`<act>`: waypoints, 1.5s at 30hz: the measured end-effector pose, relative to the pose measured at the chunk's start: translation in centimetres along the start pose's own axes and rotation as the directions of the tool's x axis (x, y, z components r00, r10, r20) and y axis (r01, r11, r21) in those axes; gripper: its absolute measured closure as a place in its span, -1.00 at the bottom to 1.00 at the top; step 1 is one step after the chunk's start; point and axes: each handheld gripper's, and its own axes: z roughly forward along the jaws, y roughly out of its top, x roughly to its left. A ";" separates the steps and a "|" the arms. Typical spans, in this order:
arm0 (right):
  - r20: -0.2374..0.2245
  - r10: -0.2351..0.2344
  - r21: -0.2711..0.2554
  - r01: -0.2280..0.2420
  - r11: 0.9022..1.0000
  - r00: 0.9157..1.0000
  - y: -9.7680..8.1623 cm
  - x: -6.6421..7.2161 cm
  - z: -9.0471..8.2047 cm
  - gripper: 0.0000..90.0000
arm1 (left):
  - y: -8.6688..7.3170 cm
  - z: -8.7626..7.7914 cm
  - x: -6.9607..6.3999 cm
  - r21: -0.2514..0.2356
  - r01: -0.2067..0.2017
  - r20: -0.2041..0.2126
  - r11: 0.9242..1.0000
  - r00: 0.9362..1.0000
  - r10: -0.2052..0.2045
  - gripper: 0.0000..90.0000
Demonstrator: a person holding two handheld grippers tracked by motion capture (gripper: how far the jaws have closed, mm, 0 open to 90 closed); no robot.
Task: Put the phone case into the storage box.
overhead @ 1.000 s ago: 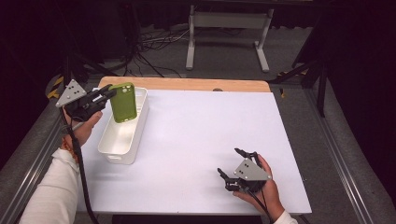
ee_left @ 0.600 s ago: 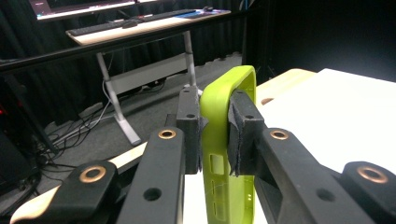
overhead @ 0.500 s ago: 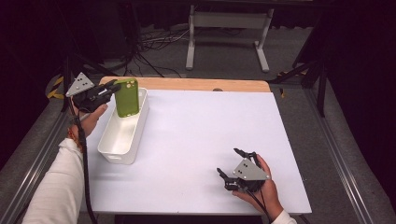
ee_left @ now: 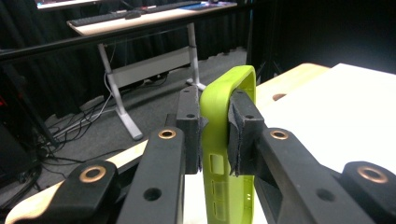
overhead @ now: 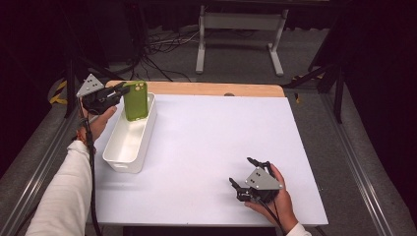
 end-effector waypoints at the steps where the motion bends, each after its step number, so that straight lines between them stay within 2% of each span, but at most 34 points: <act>1: 0.001 -0.001 0.002 0.001 1.000 1.000 0.0 0.0 0.0 -0.63 | -0.1 0.2 0.1 0.003 -0.001 0.005 1.000 1.000 0.001 0.72; 6: -0.003 -0.002 0.012 0.003 1.000 1.000 -0.1 0.1 0.3 -0.63 | -0.4 0.9 0.2 0.014 -0.006 0.013 1.000 1.000 0.006 0.72; 7: -0.004 -0.003 0.015 0.003 1.000 1.000 -0.2 0.1 0.4 -0.63 | -0.6 1.3 0.3 0.014 -0.014 0.023 1.000 1.000 0.014 0.72; 10: -0.006 -0.006 0.023 0.006 1.000 1.000 -0.3 0.1 0.5 -0.63 | -0.8 1.8 0.4 0.022 -0.030 0.017 0.999 0.999 0.029 0.72; 16: -0.005 -0.014 0.032 0.014 0.999 1.000 -0.3 0.2 0.7 -0.64 | -1.0 2.6 0.7 0.014 -0.018 0.022 1.000 1.000 0.017 0.72; 23: 0.002 -0.015 0.033 0.015 0.999 1.000 -0.3 0.1 0.7 -0.64 | -1.3 3.6 0.7 0.024 -0.038 0.025 0.999 0.999 0.038 0.72; 30: -0.002 -0.015 0.039 0.015 0.999 1.000 -0.4 0.1 0.8 -0.64 | -2.0 4.0 1.4 0.028 -0.025 0.037 0.999 0.999 0.024 0.72; 34: -0.002 -0.021 0.040 0.021 0.999 1.000 -0.4 0.1 0.9 -0.64 | -2.3 4.0 1.7 0.013 -0.008 0.042 1.000 0.999 0.007 0.72; 39: -0.007 -0.018 0.041 0.018 0.999 1.000 -0.4 0.1 1.0 -0.64 | -2.6 4.0 2.0 0.015 -0.009 0.013 1.000 1.000 0.009 0.70; 42: -0.014 -0.026 0.045 0.027 0.999 1.000 -0.4 0.2 1.1 -0.64 | -2.8 4.2 2.1 0.050 -0.026 -0.025 0.998 0.999 0.028 0.62; 45: -0.017 -0.026 0.048 0.027 0.998 1.000 -0.5 0.3 1.2 -0.64 | -2.9 4.3 2.2 0.062 -0.035 -0.035 0.997 0.999 0.038 0.57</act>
